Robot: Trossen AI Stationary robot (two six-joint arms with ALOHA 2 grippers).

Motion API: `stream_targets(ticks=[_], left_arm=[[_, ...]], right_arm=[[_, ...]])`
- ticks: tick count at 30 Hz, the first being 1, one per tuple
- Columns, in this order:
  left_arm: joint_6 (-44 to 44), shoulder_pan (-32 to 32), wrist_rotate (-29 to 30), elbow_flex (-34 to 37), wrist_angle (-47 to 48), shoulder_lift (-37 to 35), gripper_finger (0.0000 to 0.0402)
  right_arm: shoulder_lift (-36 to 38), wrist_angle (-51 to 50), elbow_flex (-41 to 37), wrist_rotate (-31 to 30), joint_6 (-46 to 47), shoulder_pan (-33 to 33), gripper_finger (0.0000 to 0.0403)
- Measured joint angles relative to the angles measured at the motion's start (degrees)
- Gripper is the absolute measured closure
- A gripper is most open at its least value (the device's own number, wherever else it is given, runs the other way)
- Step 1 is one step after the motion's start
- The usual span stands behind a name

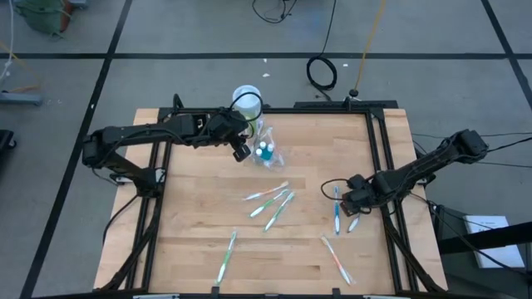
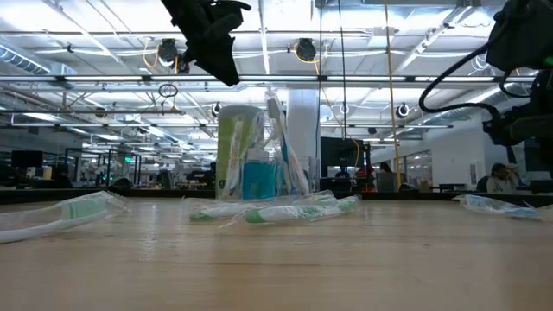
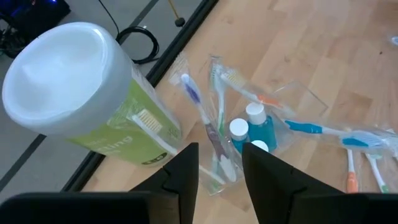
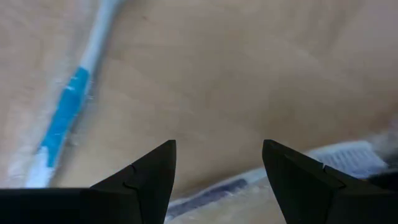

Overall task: Pick & Place toothbrushing station
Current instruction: Put the purple toothbrush into the right of the transparent organizer

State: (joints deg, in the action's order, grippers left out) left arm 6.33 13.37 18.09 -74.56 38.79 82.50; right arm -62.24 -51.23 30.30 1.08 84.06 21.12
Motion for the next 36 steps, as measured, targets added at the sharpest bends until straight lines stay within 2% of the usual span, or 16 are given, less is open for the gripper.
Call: stream_targets(ticks=[5,10,14,16,22,26,29,36], left_arm=[[0.02,-0.02,0.02,0.0,-0.03,0.0,0.0273],[0.12,0.0,0.02,0.0,-0.09,0.0,0.0273],[-0.04,0.0,0.02,0.0,-0.09,0.0,0.0273],[-0.2,-0.01,0.02,0.0,-0.09,0.0,0.0273],[-2.36,0.0,0.02,0.0,-0.09,0.0,0.0273],[-2.99,0.0,0.0,0.02,-0.12,0.0,0.0273],[-3.04,0.0,0.0,0.04,-0.65,0.0,0.0273],[-3.08,-0.02,-0.02,0.04,-2.93,0.0,0.0273]], right_arm=[[0.51,-0.12,0.91,3.38,1.91,-0.08,0.0172],[1.89,0.27,1.57,12.56,6.82,1.16,0.0172],[2.59,0.13,1.57,14.17,12.75,3.51,0.0172],[2.62,-0.09,1.57,13.06,15.71,5.03,0.0172],[1.63,0.43,-2.04,3.6,24.12,7.96,0.0172],[0.13,3.88,-6.34,3.31,24.69,7.98,0.0184],[-0.37,4.97,-8.2,1.17,22.31,8.04,0.0213],[-0.13,5.36,-8.22,-1.09,20.65,8.45,0.0314]])
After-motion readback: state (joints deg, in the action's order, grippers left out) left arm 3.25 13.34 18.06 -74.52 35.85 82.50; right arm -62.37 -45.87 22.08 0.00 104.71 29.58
